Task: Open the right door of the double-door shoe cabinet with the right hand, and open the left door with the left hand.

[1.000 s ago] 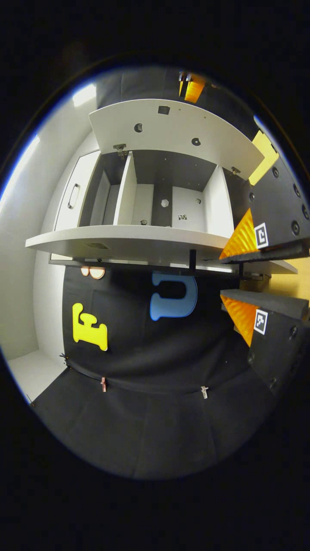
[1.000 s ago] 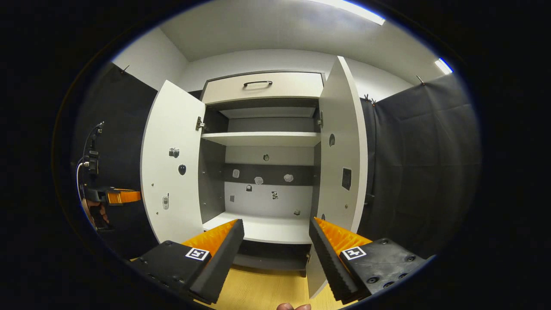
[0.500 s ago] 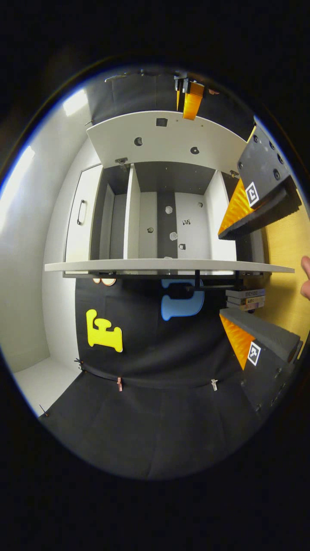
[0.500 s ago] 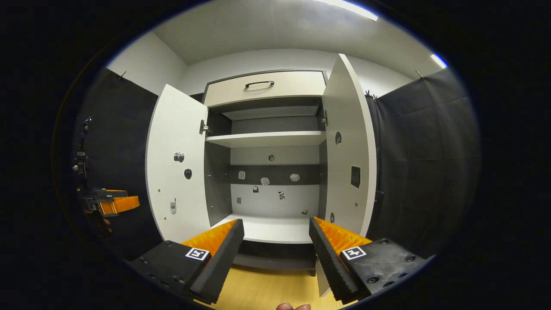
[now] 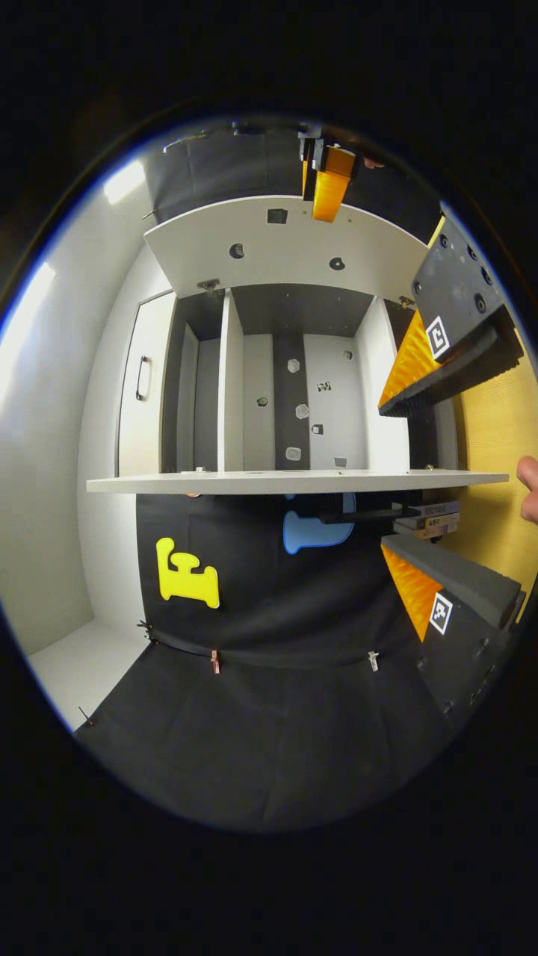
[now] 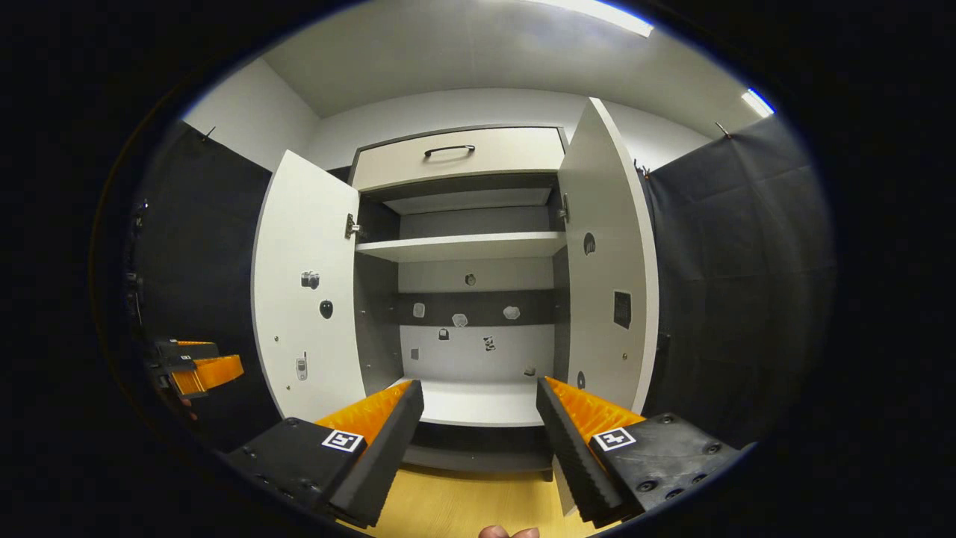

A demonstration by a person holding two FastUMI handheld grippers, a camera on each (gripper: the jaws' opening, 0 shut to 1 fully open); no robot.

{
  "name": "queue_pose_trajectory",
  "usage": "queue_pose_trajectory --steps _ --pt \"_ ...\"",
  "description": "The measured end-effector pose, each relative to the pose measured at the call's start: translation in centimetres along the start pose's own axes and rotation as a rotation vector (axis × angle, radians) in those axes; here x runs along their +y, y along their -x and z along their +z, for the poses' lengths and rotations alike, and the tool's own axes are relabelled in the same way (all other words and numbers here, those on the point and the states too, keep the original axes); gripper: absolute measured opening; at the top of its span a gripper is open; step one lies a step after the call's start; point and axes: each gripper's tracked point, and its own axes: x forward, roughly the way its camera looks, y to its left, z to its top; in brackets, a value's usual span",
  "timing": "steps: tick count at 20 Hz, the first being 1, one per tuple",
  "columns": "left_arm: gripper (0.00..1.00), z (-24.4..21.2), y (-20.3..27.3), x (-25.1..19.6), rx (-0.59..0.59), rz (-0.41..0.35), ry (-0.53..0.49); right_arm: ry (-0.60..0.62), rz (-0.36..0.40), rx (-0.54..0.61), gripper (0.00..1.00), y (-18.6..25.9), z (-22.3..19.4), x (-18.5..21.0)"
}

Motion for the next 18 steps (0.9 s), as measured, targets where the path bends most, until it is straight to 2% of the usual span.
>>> queue_pose_trajectory --steps 6,18 --pt "0.97 1.2 0.1 -1.0 -0.025 -0.015 -0.019 -0.008 -0.009 -0.017 0.96 0.1 0.7 0.0" --pt "0.97 0.7 0.1 -0.9 -0.005 -0.014 -0.016 0.006 -0.024 -0.036 0.96 1.0 1.5 -0.4"
